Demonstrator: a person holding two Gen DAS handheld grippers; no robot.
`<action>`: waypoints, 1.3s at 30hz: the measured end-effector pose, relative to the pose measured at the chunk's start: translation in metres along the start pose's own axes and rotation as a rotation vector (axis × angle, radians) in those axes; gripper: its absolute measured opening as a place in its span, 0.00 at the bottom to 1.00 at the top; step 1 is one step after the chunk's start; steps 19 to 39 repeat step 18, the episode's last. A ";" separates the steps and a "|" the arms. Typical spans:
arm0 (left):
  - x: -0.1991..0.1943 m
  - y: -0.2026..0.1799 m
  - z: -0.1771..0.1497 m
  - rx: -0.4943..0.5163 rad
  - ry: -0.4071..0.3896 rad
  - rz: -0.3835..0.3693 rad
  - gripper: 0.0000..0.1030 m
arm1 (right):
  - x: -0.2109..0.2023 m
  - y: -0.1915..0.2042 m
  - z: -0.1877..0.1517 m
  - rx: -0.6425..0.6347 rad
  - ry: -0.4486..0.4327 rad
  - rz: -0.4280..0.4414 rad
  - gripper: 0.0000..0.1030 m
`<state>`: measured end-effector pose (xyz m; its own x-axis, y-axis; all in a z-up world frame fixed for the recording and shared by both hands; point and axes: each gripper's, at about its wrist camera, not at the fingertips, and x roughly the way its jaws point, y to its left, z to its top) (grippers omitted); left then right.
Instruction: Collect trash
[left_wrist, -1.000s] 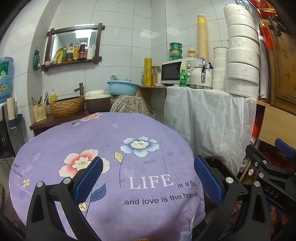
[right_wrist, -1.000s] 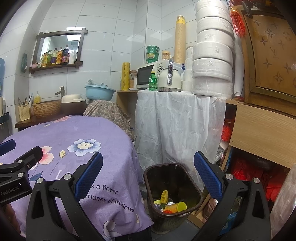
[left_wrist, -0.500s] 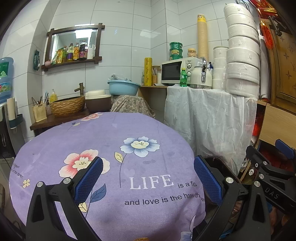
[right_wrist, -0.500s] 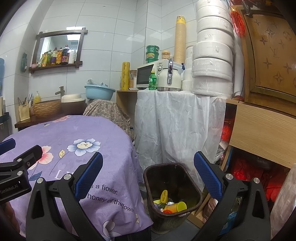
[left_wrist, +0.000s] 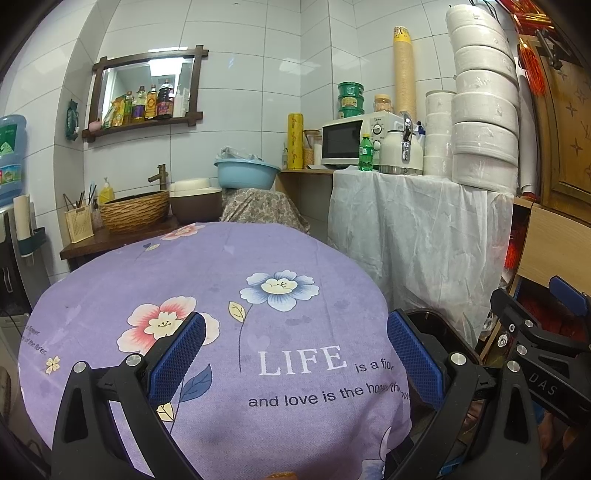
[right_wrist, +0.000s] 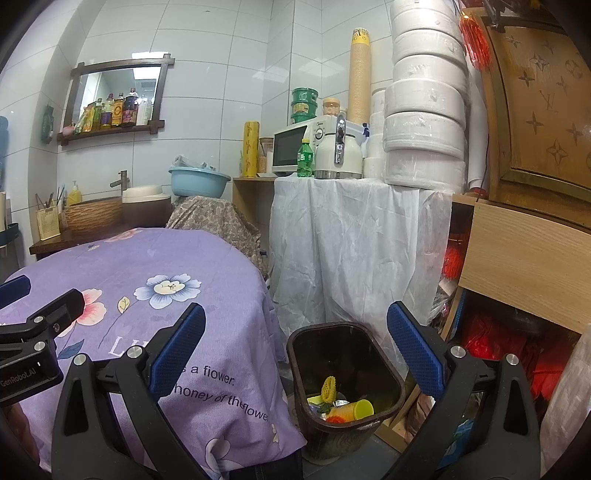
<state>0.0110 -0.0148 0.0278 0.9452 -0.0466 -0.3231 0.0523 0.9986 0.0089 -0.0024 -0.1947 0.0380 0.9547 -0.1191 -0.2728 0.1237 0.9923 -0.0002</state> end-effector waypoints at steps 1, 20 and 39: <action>0.000 0.000 0.000 0.000 -0.001 0.001 0.95 | 0.001 -0.001 0.000 0.000 0.001 0.000 0.94; -0.002 0.008 -0.004 0.003 -0.005 -0.008 0.95 | 0.001 -0.001 0.000 0.000 -0.002 -0.001 0.94; -0.002 0.008 -0.004 0.003 -0.005 -0.008 0.95 | 0.001 -0.001 0.000 0.000 -0.002 -0.001 0.94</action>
